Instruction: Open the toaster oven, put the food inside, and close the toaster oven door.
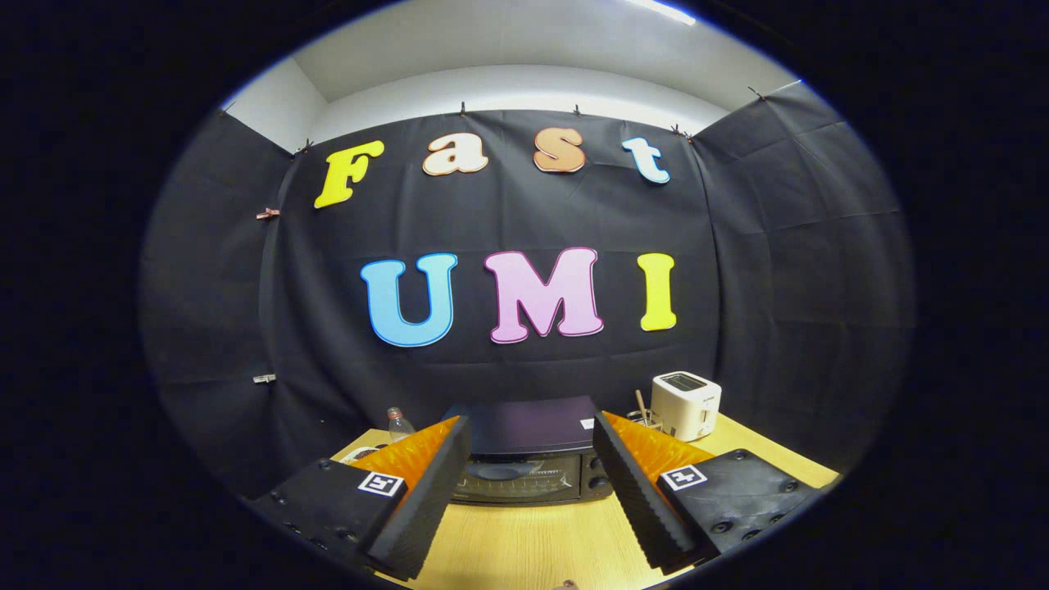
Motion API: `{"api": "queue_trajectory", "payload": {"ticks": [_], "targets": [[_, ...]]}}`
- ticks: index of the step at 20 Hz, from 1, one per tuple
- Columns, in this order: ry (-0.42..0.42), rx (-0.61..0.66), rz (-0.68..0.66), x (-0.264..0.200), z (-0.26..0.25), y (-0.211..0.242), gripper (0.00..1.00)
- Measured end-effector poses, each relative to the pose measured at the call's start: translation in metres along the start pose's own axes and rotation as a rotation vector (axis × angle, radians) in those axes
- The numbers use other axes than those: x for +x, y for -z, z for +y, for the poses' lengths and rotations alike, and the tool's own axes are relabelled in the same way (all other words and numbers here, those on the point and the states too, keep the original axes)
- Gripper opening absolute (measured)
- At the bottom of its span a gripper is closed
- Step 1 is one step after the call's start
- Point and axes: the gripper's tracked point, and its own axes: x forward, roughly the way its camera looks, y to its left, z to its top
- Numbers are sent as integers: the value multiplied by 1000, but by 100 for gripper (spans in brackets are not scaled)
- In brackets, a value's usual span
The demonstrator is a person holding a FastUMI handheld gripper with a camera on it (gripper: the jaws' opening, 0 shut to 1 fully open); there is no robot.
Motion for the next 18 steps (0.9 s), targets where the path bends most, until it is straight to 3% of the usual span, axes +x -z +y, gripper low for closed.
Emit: {"api": "queue_trajectory", "payload": {"ticks": [18], "targets": [[-13,-30,0,4,2,-7,98]]}}
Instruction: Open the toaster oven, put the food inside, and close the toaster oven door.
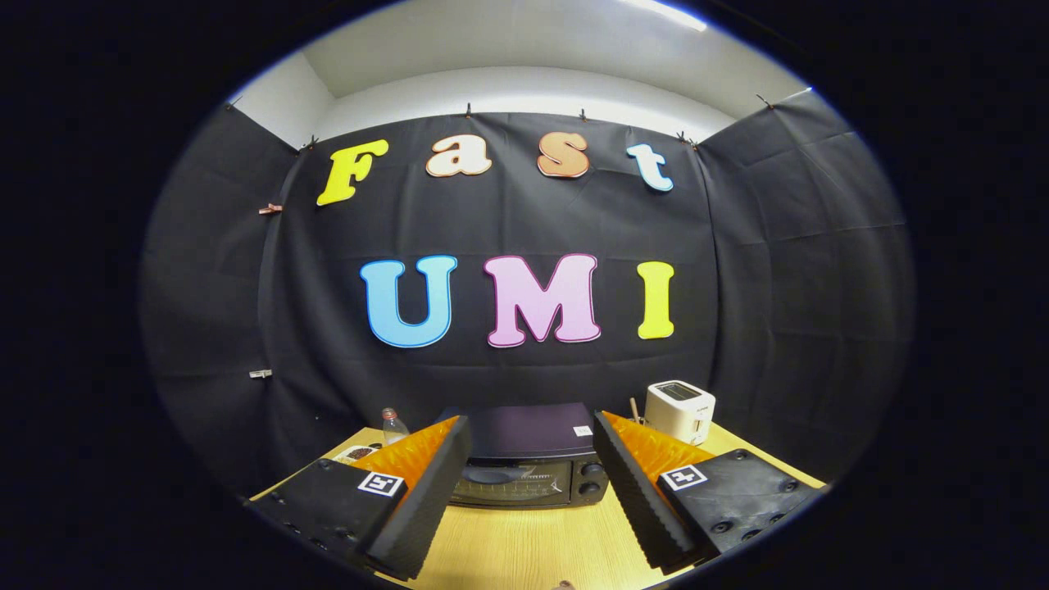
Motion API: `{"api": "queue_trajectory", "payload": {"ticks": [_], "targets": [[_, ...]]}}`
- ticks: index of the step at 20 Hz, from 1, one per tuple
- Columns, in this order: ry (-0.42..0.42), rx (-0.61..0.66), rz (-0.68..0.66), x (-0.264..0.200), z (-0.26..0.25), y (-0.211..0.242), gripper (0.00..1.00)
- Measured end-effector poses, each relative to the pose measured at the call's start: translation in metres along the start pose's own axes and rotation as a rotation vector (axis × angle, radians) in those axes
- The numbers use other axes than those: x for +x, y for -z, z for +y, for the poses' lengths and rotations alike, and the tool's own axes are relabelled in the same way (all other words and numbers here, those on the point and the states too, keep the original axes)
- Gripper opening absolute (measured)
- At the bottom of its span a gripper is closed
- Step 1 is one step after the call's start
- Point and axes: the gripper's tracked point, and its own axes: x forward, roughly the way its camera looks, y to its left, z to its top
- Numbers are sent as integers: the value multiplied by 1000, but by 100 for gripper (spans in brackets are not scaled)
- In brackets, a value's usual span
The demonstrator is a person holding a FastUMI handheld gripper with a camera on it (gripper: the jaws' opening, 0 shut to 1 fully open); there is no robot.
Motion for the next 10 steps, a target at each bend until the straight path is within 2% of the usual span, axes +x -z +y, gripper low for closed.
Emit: {"api": "queue_trajectory", "payload": {"ticks": [4,10], "targets": [[-29,-1,-15,-2,6,-7,98],[-20,-3,-28,-2,1,-15,98]]}}
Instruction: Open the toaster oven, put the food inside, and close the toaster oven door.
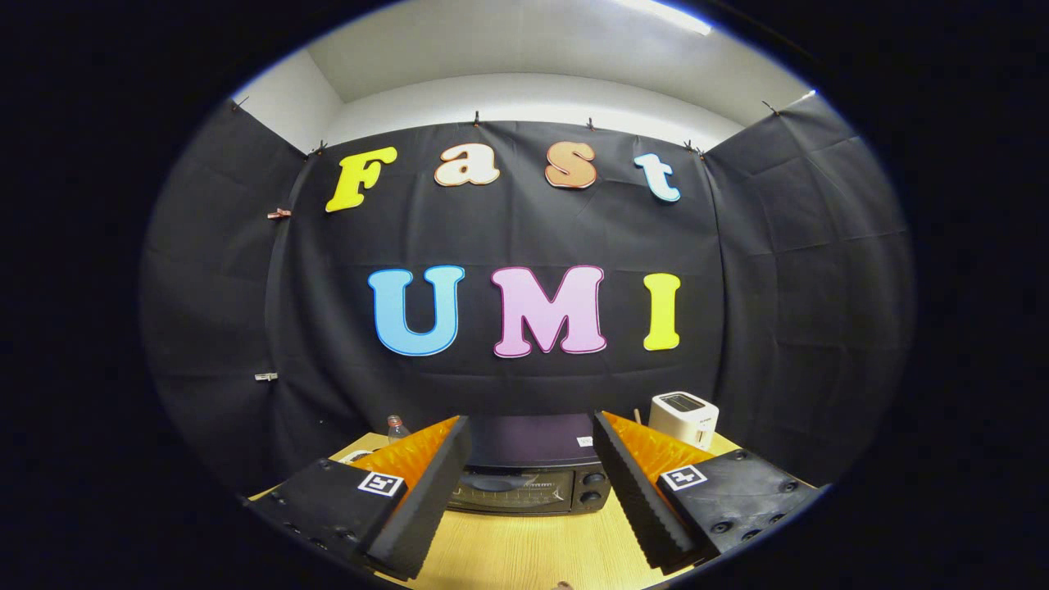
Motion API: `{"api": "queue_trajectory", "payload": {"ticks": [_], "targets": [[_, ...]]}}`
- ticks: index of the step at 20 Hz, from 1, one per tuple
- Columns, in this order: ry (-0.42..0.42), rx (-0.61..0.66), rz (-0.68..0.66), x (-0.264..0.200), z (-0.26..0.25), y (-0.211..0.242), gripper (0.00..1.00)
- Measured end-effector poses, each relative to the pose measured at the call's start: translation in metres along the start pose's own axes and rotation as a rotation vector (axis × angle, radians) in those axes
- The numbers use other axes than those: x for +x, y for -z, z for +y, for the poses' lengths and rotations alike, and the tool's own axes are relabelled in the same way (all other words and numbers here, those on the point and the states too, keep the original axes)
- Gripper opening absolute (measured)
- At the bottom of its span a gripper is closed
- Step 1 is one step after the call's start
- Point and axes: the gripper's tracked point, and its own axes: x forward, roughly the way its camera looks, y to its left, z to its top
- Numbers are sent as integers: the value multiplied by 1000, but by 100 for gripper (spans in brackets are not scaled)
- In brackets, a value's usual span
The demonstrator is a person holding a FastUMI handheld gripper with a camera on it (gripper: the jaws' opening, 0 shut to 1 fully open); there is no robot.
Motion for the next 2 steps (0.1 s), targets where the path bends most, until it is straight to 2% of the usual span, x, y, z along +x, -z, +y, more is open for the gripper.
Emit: {"api": "queue_trajectory", "payload": {"ticks": [2], "targets": [[6,4,6,0,-3,2,98]]}}
